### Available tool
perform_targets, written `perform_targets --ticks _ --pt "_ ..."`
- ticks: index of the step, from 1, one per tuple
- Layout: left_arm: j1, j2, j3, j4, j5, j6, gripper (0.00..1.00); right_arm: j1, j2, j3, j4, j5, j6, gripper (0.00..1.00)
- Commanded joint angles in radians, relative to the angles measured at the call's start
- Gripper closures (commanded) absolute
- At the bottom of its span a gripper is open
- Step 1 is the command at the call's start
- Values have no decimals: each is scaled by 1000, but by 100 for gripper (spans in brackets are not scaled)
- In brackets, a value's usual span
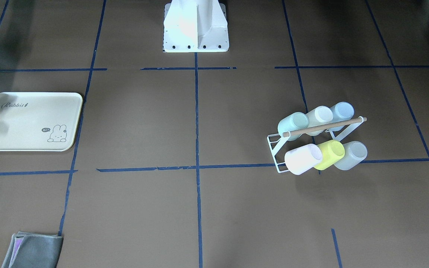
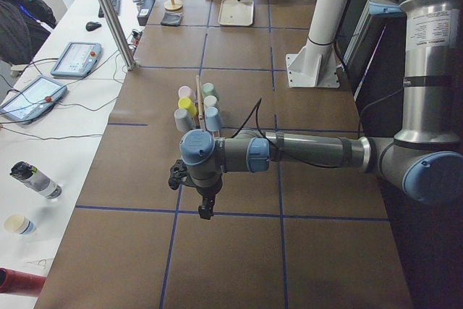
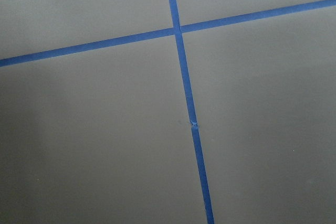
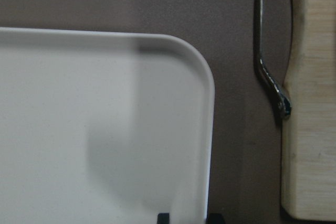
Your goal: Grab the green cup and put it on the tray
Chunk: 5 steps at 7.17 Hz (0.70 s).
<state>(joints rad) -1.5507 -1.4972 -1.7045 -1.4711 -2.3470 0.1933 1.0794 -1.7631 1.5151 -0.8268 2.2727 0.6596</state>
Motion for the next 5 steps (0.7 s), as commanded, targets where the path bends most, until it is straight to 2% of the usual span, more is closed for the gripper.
perform_targets --ticks 1,3,5 --pt "0 0 -1 0 -2 0 0 -1 -1 -1 0 -1 -2 89" --pt "0 0 -1 0 0 0 0 -1 -1 2 3 7 -2 100" --pt "0 0 -3 0 -2 0 0 1 4 19 3 42 0 100"
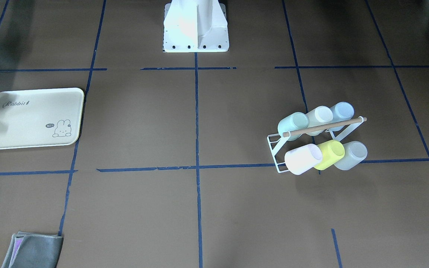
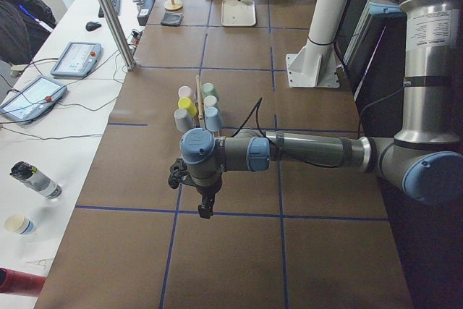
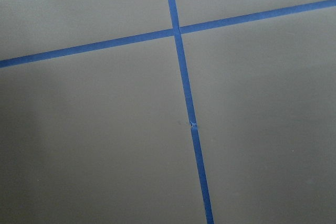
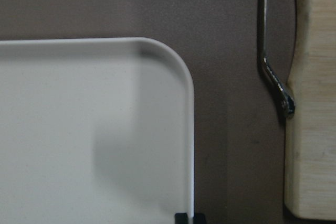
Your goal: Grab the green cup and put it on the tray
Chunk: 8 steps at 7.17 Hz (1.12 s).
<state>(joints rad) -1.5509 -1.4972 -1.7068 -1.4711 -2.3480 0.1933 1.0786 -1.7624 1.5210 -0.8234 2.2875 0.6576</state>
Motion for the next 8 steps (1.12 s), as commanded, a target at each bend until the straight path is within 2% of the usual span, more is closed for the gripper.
perform_targets --ticks 1,3,5,6,8 --pt "0 0 -1 0 1 0 0 3 7 39 -17 97 4 100" --pt "0 -2 -2 0 0 0 0 7 29 85 -17 113 84 100" --pt "0 -2 -2 0 1 0 0 0 108 111 -19 116 236 100" --pt "0 -2 -2 1 1 0 0 -47 157 125 -17 109 349 100" --pt "-2 -2 -2 1 1 0 0 -136 259 143 -19 67 417 100"
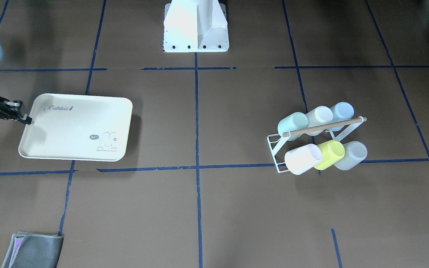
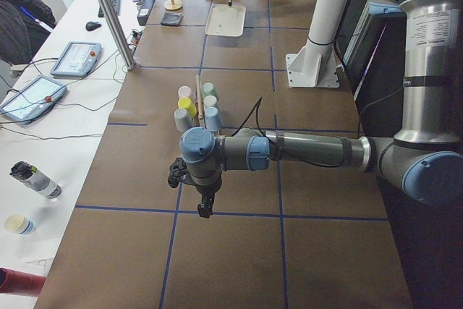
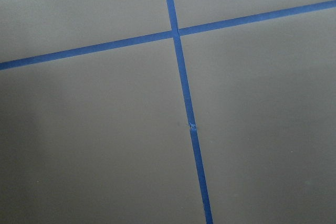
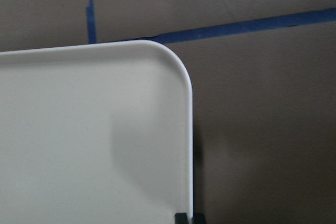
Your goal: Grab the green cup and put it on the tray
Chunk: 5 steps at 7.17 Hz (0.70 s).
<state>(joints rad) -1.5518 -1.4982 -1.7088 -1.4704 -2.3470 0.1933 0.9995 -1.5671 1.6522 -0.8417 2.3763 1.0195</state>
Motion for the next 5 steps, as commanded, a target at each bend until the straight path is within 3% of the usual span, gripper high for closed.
perform_targets --ticks 1,2,5 --pt "1 0 0 1 0 0 0 -117 131 11 -6 -46 71 100" --pt "1 0 0 -1 0 0 0 -158 203 14 -48 -89 138 100" --pt "1 0 3 1 0 0 0 -364 315 23 -109 -326 293 100"
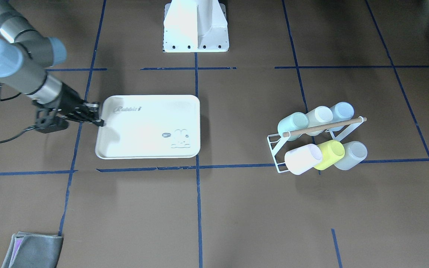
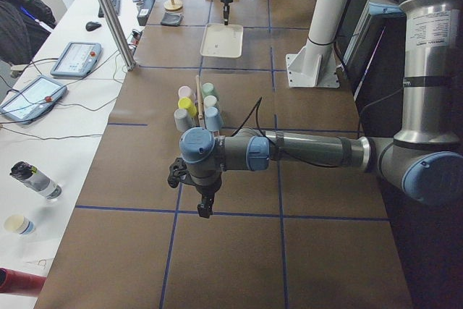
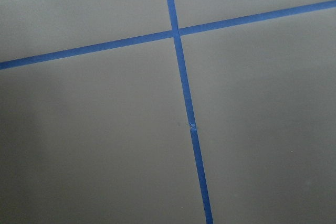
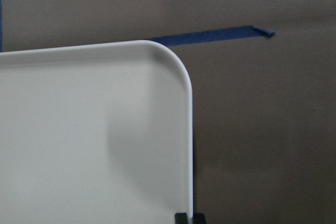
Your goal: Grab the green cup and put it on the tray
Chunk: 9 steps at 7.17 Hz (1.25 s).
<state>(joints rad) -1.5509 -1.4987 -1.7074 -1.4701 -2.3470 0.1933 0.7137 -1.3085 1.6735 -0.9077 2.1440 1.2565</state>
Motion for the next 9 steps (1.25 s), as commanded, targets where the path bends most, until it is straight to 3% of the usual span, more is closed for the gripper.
perform_targets --ticks 1,3,7,8,9 --pt "0 2 0 1 -2 0 0 -109 121 3 -116 -110 84 100" --pt "0 2 8 1 -2 0 0 -186 144 0 -152 -191 100 100" --pt "0 2 11 1 -2 0 0 -195 130 -3 -152 -182 84 98" --pt "0 2 11 1 -2 0 0 -195 129 -3 -152 -177 84 80" --pt "0 2 11 1 -2 0 0 -197 127 -8 -154 -183 84 35"
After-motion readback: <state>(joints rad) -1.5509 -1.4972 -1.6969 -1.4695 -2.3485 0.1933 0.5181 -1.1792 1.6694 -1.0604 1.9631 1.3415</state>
